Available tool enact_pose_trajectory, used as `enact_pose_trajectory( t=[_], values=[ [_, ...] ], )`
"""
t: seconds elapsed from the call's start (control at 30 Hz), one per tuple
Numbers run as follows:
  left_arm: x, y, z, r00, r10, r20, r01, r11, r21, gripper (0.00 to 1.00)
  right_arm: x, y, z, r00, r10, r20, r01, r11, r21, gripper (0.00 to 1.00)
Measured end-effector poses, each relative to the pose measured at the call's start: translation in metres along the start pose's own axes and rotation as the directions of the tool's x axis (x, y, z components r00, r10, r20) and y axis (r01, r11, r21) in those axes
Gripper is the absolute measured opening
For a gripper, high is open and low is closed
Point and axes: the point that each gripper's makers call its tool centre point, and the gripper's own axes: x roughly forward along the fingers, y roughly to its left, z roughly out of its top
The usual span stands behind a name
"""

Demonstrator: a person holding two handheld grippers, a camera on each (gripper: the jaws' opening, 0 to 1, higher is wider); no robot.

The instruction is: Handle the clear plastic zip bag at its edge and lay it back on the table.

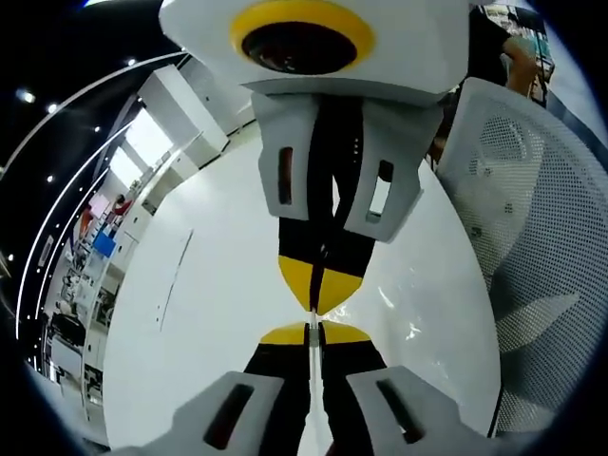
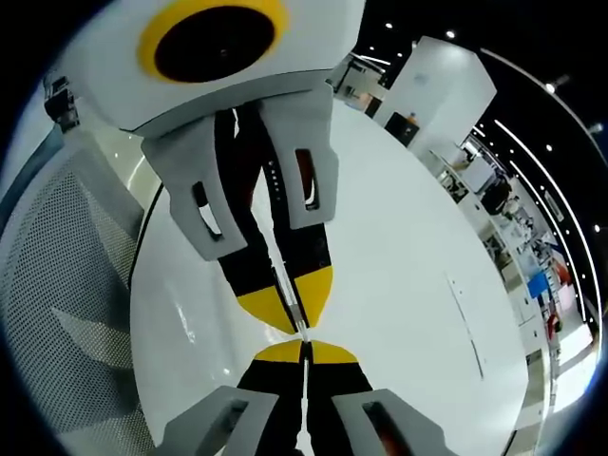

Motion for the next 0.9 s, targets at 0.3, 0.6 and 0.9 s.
enact_pose_trajectory(
  t=[0.3,0.6,0.9],
  values=[
    [-0.0005,0.0004,-0.0033,1.000,0.003,-0.008,-0.003,1.000,-0.008,0.00,0.0004,-0.0013,-0.0009,1.000,-0.004,-0.001,0.004,1.000,0.002,0.00],
    [-0.0005,0.0005,-0.0039,1.000,0.003,-0.012,-0.003,1.000,-0.007,0.00,0.0009,-0.0016,-0.0008,1.000,-0.011,-0.001,0.011,1.000,0.008,0.00],
    [-0.0033,0.0007,-0.0041,1.000,0.004,-0.016,-0.004,1.000,-0.016,0.00,0.0015,-0.0035,-0.0023,1.000,-0.012,0.001,0.012,1.000,0.019,0.00]
  ],
)
